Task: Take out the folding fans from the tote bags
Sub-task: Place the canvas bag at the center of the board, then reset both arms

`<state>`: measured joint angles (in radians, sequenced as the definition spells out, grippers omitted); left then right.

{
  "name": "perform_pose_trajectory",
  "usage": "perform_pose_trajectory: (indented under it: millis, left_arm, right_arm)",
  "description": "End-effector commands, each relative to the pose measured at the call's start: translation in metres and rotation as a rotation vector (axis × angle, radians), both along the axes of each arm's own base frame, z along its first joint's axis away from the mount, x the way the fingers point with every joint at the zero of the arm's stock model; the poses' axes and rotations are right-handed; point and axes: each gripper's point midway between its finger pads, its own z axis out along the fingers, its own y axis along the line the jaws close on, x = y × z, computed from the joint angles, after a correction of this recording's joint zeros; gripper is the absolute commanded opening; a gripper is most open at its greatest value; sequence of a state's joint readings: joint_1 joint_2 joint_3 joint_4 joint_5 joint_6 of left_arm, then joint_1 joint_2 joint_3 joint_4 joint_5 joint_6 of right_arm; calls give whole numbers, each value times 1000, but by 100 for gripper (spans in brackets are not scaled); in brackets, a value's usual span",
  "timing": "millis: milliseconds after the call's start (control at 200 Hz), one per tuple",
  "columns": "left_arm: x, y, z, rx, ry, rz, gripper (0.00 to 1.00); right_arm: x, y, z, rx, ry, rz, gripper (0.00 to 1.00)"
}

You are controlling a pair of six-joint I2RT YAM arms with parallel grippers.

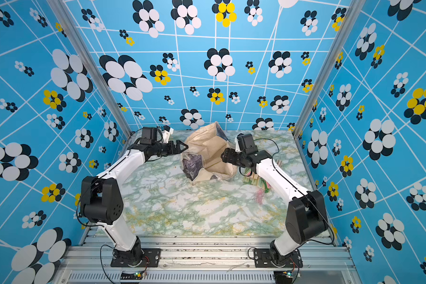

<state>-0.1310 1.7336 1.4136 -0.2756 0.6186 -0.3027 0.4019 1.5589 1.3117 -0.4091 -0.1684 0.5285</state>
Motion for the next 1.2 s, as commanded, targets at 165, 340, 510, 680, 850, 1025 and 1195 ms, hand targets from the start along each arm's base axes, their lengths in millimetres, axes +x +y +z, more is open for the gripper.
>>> perform_pose_trajectory:
  millis: [165,340,510,680,850,1025,1195]
  left_arm:
    - [-16,10,86,-16,-224,-2,99]
    - [-20,26,95,25,-281,49,99]
    - [-27,46,81,77,-310,116,99]
    - [-36,69,48,153,-319,216,99]
    - [-56,107,14,291,-379,383,99]
    - [-69,138,-8,356,-385,465,99]
    - [-64,154,-34,308,-331,464,99]
  right_arm:
    - [-14,-23,4,-116,-73,12,82]
    - [-26,-27,20,-125,-180,57,83]
    - [-47,-47,35,-229,-389,94,84]
    - [-55,-85,20,-427,-485,34,84]
    - [-54,-126,3,-499,-540,-91,84]
    - [-48,-164,-33,-521,-576,-199,89]
    - [-38,-180,-61,-572,-567,-223,89]
